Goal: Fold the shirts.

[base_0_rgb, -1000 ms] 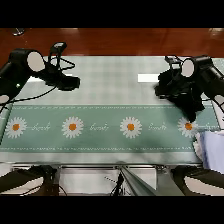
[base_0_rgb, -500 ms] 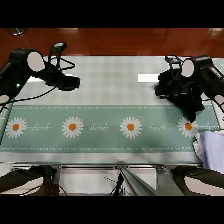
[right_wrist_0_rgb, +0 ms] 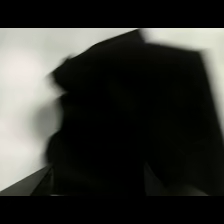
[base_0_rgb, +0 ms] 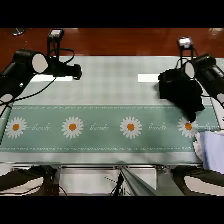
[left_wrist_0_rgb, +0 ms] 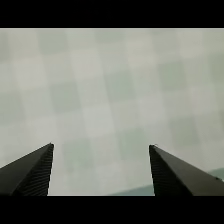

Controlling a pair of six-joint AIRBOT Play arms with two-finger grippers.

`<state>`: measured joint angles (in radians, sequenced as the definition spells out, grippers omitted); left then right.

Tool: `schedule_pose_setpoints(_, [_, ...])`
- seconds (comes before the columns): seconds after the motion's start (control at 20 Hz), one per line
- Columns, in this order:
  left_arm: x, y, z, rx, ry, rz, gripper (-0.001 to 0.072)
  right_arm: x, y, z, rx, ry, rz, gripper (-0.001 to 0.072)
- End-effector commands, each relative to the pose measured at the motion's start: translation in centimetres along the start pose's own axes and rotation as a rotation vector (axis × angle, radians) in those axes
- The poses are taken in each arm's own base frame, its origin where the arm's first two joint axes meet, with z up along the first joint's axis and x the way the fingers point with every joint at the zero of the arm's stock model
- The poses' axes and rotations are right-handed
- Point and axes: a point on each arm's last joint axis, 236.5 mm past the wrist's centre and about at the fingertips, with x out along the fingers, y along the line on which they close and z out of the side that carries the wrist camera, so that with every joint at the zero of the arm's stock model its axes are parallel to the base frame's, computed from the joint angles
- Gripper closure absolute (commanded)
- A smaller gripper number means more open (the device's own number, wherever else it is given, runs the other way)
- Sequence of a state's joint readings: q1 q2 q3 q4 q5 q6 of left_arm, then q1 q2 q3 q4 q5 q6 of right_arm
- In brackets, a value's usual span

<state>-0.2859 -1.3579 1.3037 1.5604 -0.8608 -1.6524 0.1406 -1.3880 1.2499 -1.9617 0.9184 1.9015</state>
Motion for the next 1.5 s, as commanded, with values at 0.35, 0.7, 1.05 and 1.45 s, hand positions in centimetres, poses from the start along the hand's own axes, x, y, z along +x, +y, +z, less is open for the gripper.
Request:
schedule_pose_setpoints(0.35, [1.3,2.9,-3.9,0.100,0.163,0.085,0.0002,9.5,-9.5,-11.4,0.556,0.421,0.112,0.0095])
schedule_pose_setpoints(0.7, [-4.1,6.3,-7.4,0.013,0.332,0.130,0.0002,2.6,-3.6,-3.5,0.463,0.275,0.476,0.0692])
schedule_pose_setpoints(1.05, [-15.3,-0.7,-6.3,-0.132,-0.025,-0.155,0.0002,-25.8,-3.9,13.5,0.214,-0.510,0.513,0.0692])
schedule_pose_setpoints(1.45, [-15.1,-1.6,-13.7,-0.170,0.014,-0.173,0.0002,-47.4,1.7,14.1,-0.035,-0.929,0.672,0.0692])
